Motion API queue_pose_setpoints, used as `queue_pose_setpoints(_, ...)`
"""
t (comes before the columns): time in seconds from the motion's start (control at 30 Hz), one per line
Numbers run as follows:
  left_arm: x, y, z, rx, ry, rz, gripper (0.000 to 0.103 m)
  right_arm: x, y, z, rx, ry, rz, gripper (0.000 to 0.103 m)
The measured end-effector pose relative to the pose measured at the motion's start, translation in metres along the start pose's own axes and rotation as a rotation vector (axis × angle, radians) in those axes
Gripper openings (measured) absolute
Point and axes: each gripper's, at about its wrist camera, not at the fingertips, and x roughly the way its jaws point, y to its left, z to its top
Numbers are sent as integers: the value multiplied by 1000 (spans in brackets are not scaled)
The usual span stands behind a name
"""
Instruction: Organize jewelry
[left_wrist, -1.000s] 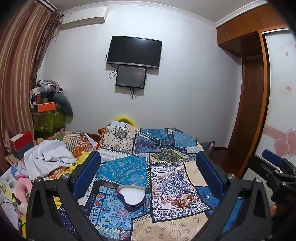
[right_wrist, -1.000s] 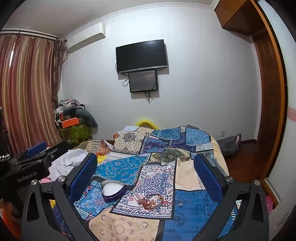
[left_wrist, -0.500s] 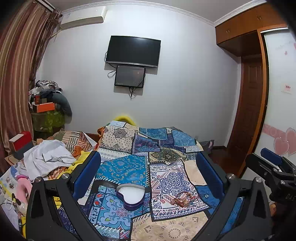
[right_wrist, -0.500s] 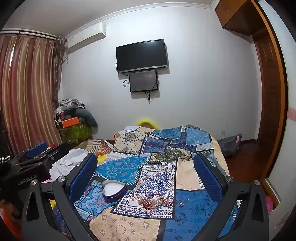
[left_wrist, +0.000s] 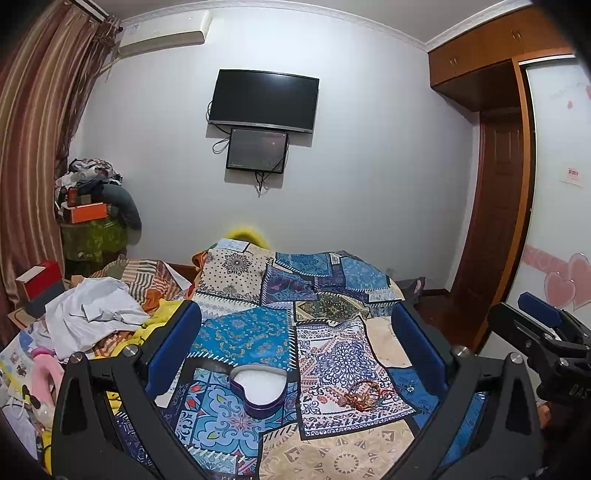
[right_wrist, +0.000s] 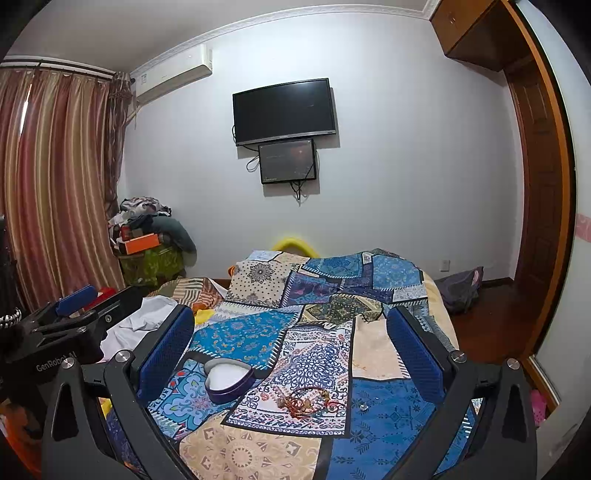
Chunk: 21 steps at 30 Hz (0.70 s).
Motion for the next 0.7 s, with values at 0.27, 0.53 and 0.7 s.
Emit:
queue_pose_setpoints(0.27,-1,0,0,0,-2,2,103,0,3,0,-2,3,0,103)
queue_pose_setpoints(0.53,-3,0,-1,7,-4,2,103,1,3,0,-1,3,0,103)
queue_pose_setpoints(0.7,-3,-1,1,7,-5,-1,103,0,3,-1,1,6,1,103)
